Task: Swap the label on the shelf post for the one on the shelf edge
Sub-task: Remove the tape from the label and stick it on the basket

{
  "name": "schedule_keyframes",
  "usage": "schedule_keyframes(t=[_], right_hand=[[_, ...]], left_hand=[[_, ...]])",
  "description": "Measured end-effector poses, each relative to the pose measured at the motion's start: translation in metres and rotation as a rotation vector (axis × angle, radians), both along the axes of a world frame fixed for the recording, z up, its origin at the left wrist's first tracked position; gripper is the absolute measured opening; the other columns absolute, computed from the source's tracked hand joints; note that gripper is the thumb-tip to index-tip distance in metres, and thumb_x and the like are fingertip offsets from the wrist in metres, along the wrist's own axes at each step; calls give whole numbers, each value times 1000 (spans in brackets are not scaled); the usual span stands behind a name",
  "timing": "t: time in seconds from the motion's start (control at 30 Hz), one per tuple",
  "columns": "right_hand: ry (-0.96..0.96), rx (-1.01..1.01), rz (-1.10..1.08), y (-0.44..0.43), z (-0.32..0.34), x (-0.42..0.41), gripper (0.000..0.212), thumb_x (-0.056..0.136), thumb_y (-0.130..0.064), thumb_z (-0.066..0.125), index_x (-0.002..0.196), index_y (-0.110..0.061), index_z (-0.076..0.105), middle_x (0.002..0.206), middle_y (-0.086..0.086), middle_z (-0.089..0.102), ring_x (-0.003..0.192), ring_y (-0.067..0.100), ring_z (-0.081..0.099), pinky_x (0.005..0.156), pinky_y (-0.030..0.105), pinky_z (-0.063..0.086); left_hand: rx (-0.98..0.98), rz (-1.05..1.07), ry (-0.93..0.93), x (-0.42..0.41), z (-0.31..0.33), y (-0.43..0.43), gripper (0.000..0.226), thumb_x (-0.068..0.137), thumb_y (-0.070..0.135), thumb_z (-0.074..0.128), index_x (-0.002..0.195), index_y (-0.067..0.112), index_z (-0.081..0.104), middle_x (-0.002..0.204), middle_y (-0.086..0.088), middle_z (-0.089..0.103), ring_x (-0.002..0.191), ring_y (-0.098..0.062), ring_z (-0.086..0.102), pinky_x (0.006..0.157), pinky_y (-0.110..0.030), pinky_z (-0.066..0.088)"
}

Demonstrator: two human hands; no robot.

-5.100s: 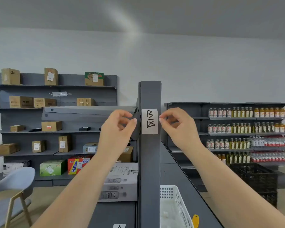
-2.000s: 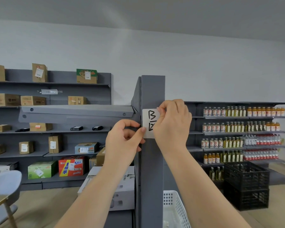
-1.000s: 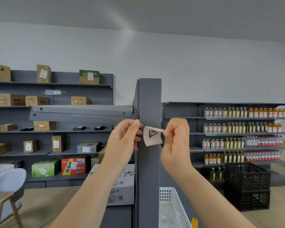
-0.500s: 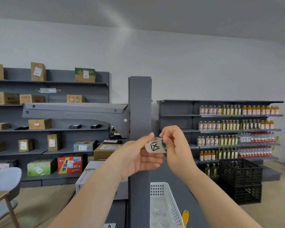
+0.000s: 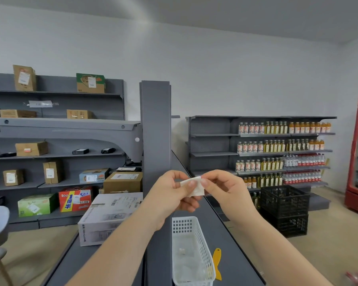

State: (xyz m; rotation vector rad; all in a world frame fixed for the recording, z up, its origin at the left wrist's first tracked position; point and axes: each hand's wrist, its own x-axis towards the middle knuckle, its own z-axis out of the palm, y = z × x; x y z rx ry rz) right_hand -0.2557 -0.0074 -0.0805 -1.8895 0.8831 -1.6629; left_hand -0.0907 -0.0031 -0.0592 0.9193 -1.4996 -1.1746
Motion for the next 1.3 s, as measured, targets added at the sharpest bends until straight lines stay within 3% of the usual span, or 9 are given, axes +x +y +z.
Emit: schedule_keyframes(t=[0.13, 0.3, 0.47, 0.63, 0.73, 0.9, 1.1, 1.2, 1.3], right_hand=[[34, -15, -14, 3, -8, -16, 4, 81, 0, 70, 80, -4, 72, 77, 10, 71, 73, 21, 65, 74, 32, 55], [96, -21, -105, 4, -23, -28, 8, 75, -5, 77, 77, -13, 75, 79, 8, 72, 75, 25, 66, 74, 38, 57], [137, 45, -191, 5, -34, -32, 13, 72, -11, 81, 73, -22, 74, 79, 3, 72, 76, 25, 67, 75, 46, 58], [181, 41, -296, 4, -48, -28, 20, 72, -10, 81, 70, -27, 70, 80, -6, 70, 72, 16, 65, 71, 39, 57], [146, 51, -352, 5, -54, -27, 19, 74, -11, 80, 71, -25, 68, 72, -3, 69, 68, 10, 63, 65, 26, 55], [99, 107, -389, 1, -57, -23, 30, 77, -8, 74, 93, -27, 57, 70, -5, 63, 62, 8, 56, 58, 14, 47], [132, 111, -396, -3, -62, -30, 22, 76, -2, 73, 80, -22, 67, 73, -2, 67, 73, 20, 64, 66, 24, 53], [133, 111, -334, -5, -63, -38, 25, 73, -2, 76, 83, -22, 66, 77, 3, 69, 75, 24, 65, 72, 36, 57], [160, 111, -267, -4, -66, -49, 23, 75, -6, 78, 87, -24, 70, 85, 2, 72, 80, 20, 67, 77, 40, 58]], left_hand=[[-27, 74, -24, -13, -9, 2, 17, 89, 15, 68, 92, 8, 53, 72, -16, 75, 52, -21, 68, 45, -27, 56], [-29, 143, 22, -23, -24, -4, 14, 78, 8, 78, 82, 2, 66, 70, -14, 76, 55, -20, 72, 51, -27, 60], [89, 70, 69, -29, -36, -12, 12, 74, 10, 81, 80, 3, 73, 76, -15, 78, 69, -26, 76, 65, -30, 63], [127, -18, 39, -36, -44, -12, 23, 88, 22, 68, 94, 1, 76, 89, -17, 78, 83, -27, 76, 74, -30, 62], [169, -68, 61, -35, -48, -15, 23, 92, 19, 62, 99, 0, 74, 96, -19, 77, 91, -30, 75, 78, -37, 62], [143, -43, 26, -42, -58, -18, 10, 91, 8, 63, 100, 3, 64, 95, -15, 75, 93, -28, 73, 87, -41, 58], [231, -4, 156, -51, -61, -24, 54, 81, -4, 71, 123, 8, 38, 86, -16, 71, 80, -30, 72, 86, -44, 57], [202, 33, 159, -57, -65, -27, 55, 80, -6, 71, 121, 8, 37, 89, -17, 69, 77, -26, 69, 84, -41, 57], [153, 76, 143, -59, -67, -31, 40, 83, -7, 68, 106, 11, 40, 84, -14, 70, 69, -22, 64, 72, -32, 56]])
